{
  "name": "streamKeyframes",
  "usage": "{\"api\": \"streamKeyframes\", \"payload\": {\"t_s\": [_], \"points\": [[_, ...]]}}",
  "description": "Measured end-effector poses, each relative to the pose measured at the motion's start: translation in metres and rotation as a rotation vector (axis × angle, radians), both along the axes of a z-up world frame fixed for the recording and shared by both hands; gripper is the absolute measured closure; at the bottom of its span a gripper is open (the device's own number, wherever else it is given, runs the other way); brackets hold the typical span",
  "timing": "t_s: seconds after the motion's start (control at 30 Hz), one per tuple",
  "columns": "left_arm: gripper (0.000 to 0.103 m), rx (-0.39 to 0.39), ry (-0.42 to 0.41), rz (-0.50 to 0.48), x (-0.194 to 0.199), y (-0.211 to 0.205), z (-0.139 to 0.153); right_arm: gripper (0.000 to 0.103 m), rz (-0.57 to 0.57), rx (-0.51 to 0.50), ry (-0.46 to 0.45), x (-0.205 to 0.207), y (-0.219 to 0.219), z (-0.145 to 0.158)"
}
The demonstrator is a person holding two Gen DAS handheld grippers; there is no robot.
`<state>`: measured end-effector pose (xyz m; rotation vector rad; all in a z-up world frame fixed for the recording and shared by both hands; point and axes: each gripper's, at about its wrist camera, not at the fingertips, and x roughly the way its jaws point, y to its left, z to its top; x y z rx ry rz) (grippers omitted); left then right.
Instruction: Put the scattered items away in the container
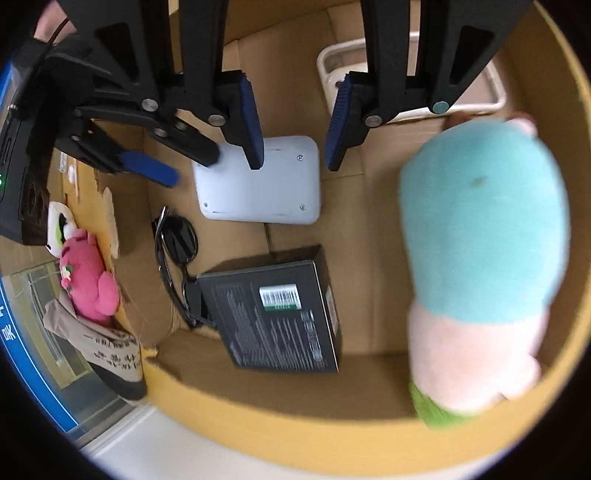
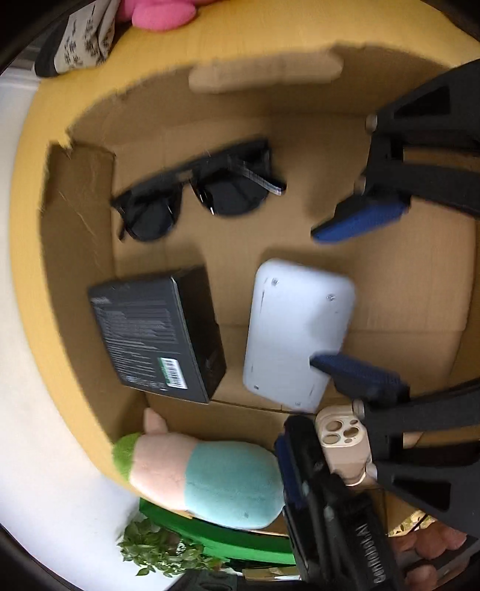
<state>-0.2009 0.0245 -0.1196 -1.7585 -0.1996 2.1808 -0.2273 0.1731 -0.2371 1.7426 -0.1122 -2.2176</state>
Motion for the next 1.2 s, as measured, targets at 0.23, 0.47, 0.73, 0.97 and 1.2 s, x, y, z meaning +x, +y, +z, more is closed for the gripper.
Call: {"api": "streamKeyframes", "payload": {"t_s": [0.23,0.47,0.73,0.97,1.2], "points": [[0.024,-0.088,0.241,0.166,0.060,-0.033,0.099,0.001,-0.012,0.036,0.124,0.040,0.033,0.075],[0.055,-0.126,0.404,0.229,0.129,-0.041,0.173,0.071,0.112,-0.019,0.262,0.108,0.034,0.151],[0.042,-0.194,0.395,0.228,0.170,-0.011,0.207,0.001,0.087,0.006,0.345,0.160,0.041,0.211],[0.017,-0.336,0.509,0.254,0.222,0.011,0.231,0.001,0.096,0.021,0.362,0.194,0.060,0.235],[0.017,-0.502,0.543,0.204,0.250,0.038,0.234,0.001,0.116,0.042,0.374,0.219,0.065,0.241]]}}
